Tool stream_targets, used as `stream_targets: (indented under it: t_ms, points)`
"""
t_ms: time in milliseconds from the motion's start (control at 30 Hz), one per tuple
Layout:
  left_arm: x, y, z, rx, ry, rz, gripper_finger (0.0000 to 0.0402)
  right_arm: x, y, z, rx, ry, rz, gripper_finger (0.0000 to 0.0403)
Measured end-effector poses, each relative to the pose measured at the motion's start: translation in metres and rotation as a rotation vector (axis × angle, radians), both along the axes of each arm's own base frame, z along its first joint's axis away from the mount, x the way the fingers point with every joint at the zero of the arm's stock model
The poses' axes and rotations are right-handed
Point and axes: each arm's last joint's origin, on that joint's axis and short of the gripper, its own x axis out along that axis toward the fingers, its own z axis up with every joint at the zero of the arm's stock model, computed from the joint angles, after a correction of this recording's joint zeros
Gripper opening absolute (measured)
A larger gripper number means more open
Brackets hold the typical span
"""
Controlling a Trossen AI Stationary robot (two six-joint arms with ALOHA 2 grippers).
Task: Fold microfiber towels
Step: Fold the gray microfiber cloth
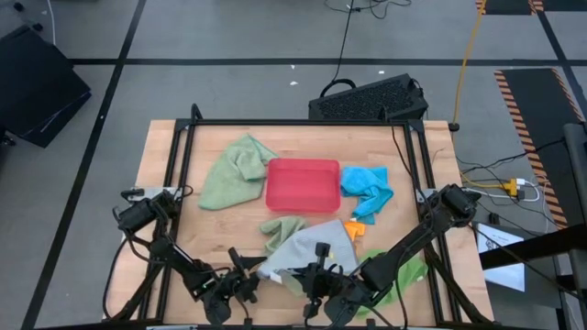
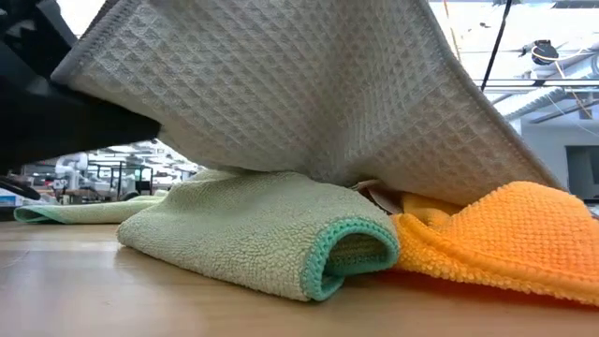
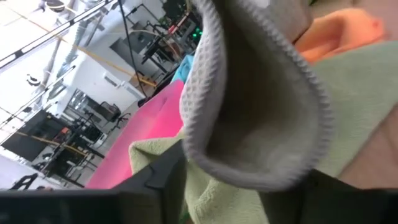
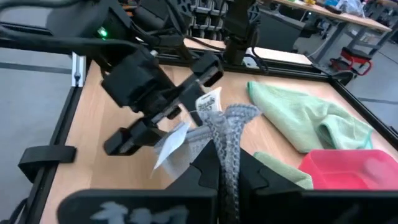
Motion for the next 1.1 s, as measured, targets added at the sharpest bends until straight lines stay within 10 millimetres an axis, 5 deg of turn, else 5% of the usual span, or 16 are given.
stream_targets:
  t_ms: [233, 667, 1100]
  points:
    - [0.0, -0.002, 0.0, -0.053, 0.006, -0.043, 0.0126, 0.001, -0.004, -0.006, -0.003, 0.012, -0.012, 0.0002]
    - [-0.002, -0.01, 0.003, -0.097, 0.009, -0.121, 0.0198, 0.002, -0.006, -0.004, 0.0, 0.007, -0.019, 0.0002]
    - [-0.009, -0.014, 0.017, -0.084, -0.044, -0.08, 0.0009, 0.003, -0.007, -0.004, -0.011, 0.011, -0.016, 0.0002]
